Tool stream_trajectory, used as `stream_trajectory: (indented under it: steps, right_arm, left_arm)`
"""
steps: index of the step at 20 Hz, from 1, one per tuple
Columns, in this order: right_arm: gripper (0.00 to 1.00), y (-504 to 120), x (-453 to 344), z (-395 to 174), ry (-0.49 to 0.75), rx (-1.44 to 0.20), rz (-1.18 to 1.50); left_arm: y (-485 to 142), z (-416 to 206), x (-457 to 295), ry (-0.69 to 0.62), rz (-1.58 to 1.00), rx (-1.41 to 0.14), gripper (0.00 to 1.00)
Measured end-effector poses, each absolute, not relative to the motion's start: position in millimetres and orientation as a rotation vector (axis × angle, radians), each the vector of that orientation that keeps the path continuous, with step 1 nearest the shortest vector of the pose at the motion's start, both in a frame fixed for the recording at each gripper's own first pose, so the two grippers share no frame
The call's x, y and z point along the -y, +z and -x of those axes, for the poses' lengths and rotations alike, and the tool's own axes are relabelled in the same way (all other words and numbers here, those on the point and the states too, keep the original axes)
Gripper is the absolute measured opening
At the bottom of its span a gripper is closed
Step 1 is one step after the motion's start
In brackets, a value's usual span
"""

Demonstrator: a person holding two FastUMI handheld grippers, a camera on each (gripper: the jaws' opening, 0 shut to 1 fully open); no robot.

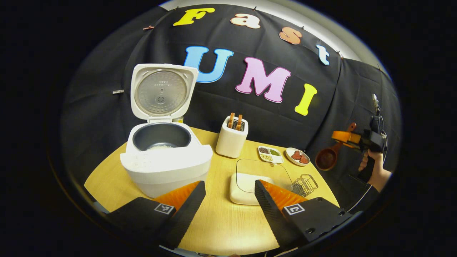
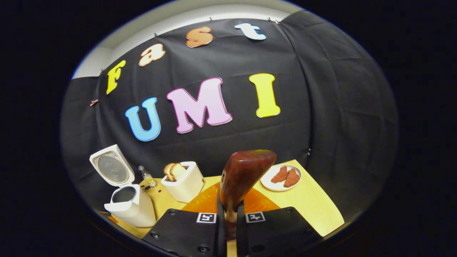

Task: Close the left gripper, press the button to open the rice cooker; take a wooden spoon from the chopstick holder with the right hand, scoop a spoonful of rice and pour it into the rice cooker, then put the wooden spoon back into the chopstick holder.

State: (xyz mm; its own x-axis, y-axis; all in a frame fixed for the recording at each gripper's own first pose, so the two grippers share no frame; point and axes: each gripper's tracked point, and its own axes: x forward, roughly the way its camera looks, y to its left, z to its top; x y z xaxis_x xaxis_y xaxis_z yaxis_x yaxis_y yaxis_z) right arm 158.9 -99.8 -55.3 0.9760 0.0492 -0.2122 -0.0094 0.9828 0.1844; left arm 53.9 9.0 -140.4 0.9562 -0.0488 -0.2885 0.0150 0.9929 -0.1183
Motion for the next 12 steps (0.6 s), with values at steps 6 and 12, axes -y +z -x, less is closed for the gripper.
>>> stream_trajectory:
  steps: [6,12]
  right_arm:
    - [0.15,-114,133,-173,0.018,-0.335,-0.246]
    - [0.15,-186,128,-183,0.036,-0.45,-0.295]
  left_arm:
    - [-132,-65,-1,0.086,0.123,-0.27,0.96]
    - [-124,-48,-24,0.271,0.14,-0.214,0.96]
